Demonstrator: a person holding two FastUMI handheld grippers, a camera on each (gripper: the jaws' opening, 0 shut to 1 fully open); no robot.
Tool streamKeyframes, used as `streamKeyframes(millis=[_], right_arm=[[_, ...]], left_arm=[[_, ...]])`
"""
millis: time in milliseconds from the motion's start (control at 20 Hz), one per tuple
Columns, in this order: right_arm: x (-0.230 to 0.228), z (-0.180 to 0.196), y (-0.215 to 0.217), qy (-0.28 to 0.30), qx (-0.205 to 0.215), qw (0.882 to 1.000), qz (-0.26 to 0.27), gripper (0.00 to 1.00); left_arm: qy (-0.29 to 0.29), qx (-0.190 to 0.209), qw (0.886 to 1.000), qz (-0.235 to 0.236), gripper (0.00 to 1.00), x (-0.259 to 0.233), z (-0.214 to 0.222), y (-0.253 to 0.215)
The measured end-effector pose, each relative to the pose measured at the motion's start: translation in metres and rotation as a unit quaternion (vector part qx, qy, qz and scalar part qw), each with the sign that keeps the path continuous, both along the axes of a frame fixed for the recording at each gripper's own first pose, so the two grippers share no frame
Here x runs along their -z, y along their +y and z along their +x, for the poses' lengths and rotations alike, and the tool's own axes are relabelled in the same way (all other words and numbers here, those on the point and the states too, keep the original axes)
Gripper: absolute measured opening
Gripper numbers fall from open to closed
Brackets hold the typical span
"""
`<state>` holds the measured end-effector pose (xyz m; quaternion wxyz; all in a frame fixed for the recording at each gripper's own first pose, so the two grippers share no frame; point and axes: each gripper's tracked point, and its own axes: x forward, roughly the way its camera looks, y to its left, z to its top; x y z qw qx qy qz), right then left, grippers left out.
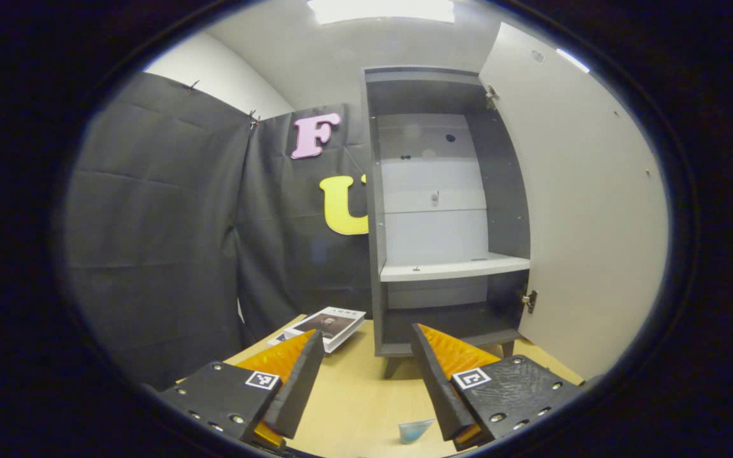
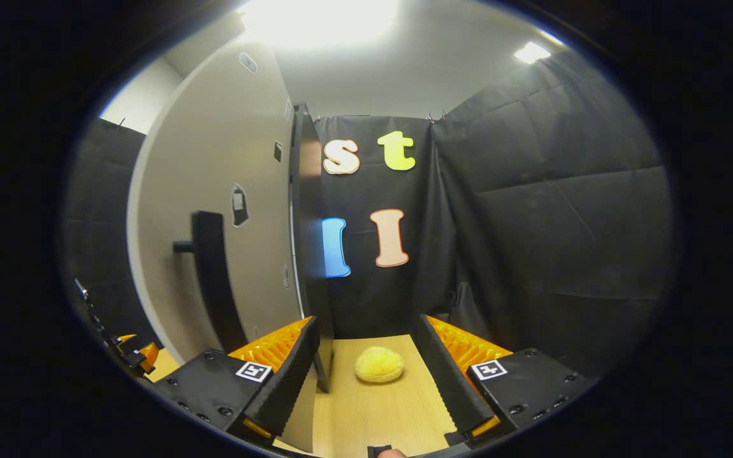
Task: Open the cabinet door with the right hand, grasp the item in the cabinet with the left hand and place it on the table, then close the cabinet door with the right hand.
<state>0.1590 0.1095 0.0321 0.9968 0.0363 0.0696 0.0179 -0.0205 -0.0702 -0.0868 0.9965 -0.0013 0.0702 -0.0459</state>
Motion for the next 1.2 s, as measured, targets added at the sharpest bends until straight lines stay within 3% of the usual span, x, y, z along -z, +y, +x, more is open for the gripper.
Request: streamKeyframes(millis=[350, 400, 450, 500, 550, 1200], right_arm=[[-0.018, -0.026, 0.017, -0.001, 0.056, 0.997, -0.046, 0.97], [-0.018, -0.026, 0.019, 0.0, 0.064, 0.997, -0.051, 0.92], [-0.019, -0.027, 0.021, 0.0, 0.067, 0.996, -0.052, 0.96], [-0.018, -0.028, 0.025, 0.001, 0.065, 0.997, -0.048, 0.92], [-0.018, -0.027, 0.029, 0.001, 0.064, 0.997, -0.044, 0.96], [-0.022, -0.039, 0.115, 0.003, 0.033, 0.999, -0.039, 0.95]], left_arm=[[-0.009, 0.018, 1.0, -0.005, 0.83, 0.001, 0.006, 0.038], [-0.009, 0.017, 1.0, -0.003, 0.83, 0.002, 0.007, 0.047], [-0.009, 0.018, 1.0, -0.004, 0.83, 0.003, 0.009, 0.054], [-0.007, 0.018, 1.0, -0.005, 0.83, 0.006, 0.009, 0.06], [-0.005, 0.019, 1.0, -0.006, 0.83, 0.007, 0.01, 0.068], [0.002, 0.019, 1.0, -0.008, 0.83, 0.031, 0.014, 0.138]])
